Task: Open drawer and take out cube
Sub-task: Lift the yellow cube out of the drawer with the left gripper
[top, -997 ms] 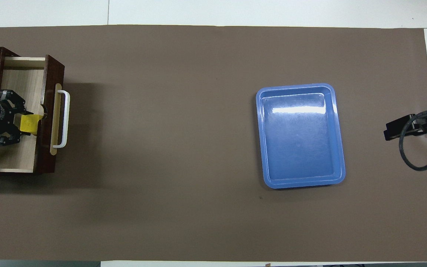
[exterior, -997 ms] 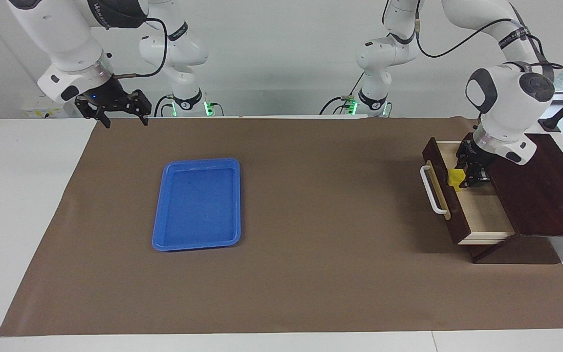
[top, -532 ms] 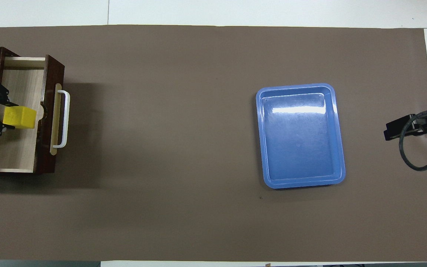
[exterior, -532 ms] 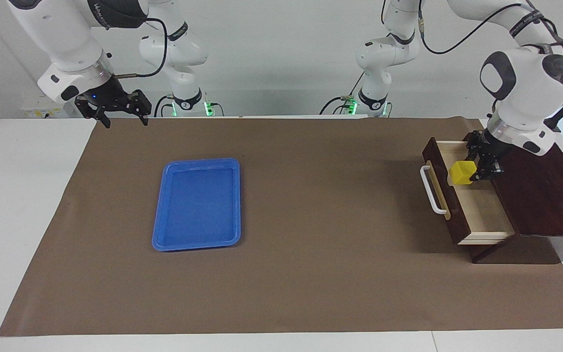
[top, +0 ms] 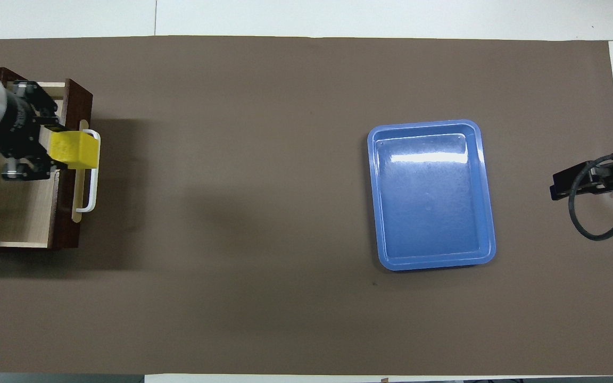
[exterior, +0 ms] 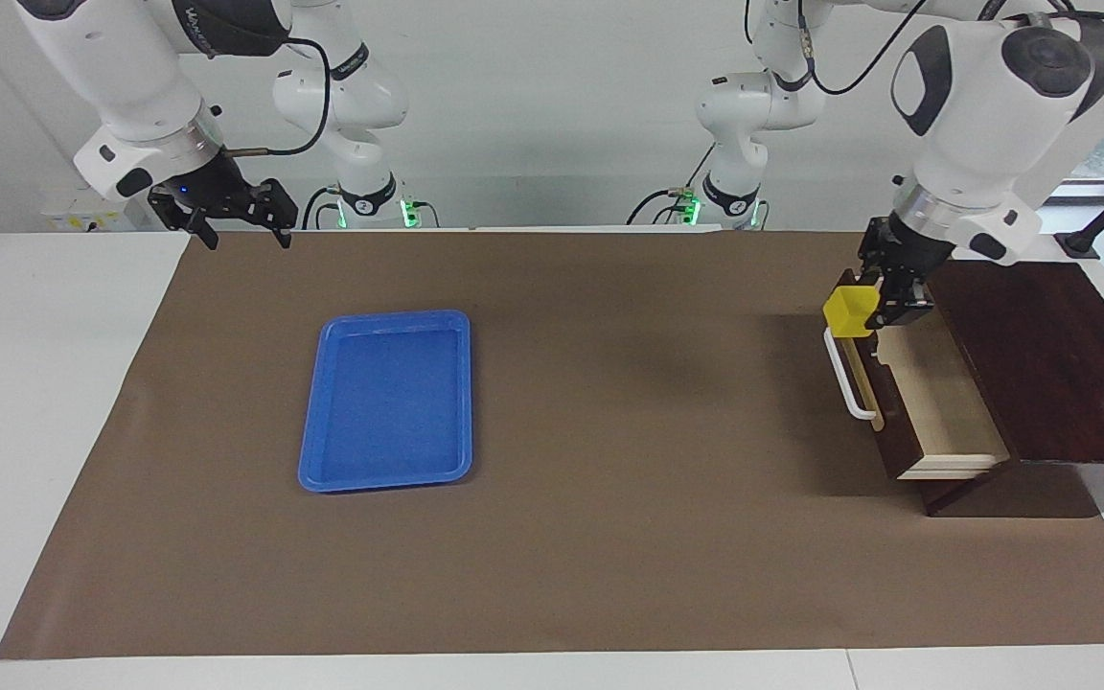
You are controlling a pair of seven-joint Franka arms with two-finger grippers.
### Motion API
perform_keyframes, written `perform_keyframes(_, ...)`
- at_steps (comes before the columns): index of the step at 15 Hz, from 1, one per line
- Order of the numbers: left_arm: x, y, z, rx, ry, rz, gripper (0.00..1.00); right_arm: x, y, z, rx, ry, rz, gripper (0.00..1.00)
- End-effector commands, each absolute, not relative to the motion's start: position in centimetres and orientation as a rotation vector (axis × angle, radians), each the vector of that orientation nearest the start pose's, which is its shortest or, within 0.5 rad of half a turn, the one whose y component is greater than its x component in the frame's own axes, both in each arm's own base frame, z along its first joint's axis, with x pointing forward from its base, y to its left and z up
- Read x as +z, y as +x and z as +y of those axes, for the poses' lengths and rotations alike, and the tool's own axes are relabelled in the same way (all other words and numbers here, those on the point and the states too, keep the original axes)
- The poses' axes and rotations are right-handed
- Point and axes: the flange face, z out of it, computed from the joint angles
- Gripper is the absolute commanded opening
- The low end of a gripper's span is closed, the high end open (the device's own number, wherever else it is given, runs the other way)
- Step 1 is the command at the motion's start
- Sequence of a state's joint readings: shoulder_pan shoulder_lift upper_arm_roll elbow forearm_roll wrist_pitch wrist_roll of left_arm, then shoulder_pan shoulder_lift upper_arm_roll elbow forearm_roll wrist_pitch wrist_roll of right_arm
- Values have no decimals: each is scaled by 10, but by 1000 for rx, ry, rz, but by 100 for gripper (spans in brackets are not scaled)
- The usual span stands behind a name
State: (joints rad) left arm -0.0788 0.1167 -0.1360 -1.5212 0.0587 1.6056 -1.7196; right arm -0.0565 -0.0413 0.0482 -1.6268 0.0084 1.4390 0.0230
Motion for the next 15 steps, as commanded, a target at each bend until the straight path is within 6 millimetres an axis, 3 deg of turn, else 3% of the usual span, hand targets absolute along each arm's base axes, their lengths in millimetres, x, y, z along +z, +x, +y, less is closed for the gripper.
perform_keyframes(1, 580, 573, -177, -40, -2216, -2200, 0, 607, 515, 2, 241, -3108, 139, 100)
perform_keyframes(4, 575, 556, -237, 0, -2212, -2232, 0, 594, 515, 9, 274, -3041, 345, 100)
perform_keyframes(5, 563, 550, -265, 21, -2225, -2199, 0, 587, 513, 13, 276, -2995, 451, 100)
perform_keyframes(7, 551, 547, -293, 50, -2197, -2215, 0, 566, 508, 22, 327, -2887, 687, 100)
perform_keyframes(9, 551, 542, -313, 54, -2221, -2240, 0, 548, 516, 41, 422, -2757, 929, 100)
perform_keyframes(12, 550, 547, -319, 31, -2238, -2302, 0, 519, 536, 71, 553, -2522, 1236, 100)
perform_keyframes(15, 537, 551, -319, 24, -2233, -2295, 0, 484, 555, 124, 668, -2330, 1449, 100)
